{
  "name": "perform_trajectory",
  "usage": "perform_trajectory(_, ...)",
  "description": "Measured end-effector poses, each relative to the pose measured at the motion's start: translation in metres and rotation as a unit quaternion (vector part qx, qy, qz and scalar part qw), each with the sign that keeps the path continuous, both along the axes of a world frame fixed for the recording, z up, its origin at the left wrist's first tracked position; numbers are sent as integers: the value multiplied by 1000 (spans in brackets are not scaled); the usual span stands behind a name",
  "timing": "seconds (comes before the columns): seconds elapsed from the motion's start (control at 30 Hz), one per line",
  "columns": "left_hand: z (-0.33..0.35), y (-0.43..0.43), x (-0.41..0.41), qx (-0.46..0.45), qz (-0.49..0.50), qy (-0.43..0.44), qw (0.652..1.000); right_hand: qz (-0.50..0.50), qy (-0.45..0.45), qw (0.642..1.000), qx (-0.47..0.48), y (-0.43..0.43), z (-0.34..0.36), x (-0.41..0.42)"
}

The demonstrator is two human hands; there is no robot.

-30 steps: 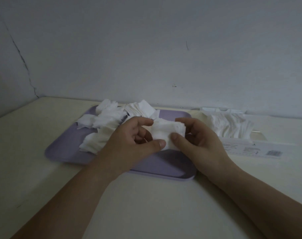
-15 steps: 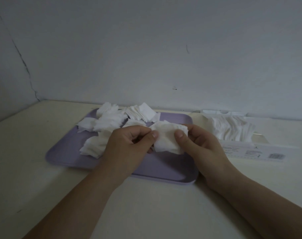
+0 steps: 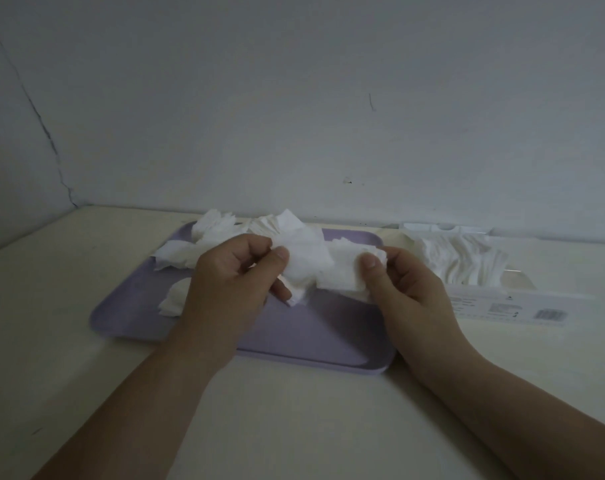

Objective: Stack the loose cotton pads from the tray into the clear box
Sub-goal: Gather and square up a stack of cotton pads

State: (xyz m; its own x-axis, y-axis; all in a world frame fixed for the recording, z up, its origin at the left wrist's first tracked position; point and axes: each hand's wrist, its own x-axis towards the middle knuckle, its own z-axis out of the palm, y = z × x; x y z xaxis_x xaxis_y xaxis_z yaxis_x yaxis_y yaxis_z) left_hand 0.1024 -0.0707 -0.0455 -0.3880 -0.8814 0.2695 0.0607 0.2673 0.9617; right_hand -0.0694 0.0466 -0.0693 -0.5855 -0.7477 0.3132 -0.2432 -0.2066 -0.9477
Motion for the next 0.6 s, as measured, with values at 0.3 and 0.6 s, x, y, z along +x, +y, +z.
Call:
perform_trajectory(0.3,4,10,0,23,-163,-37,986,34,36,999,2,0,0,1)
perform_trajectory(0.6,-8,7,-5,-13,-95,-68,993,68,24,997,8,-1,-4,2)
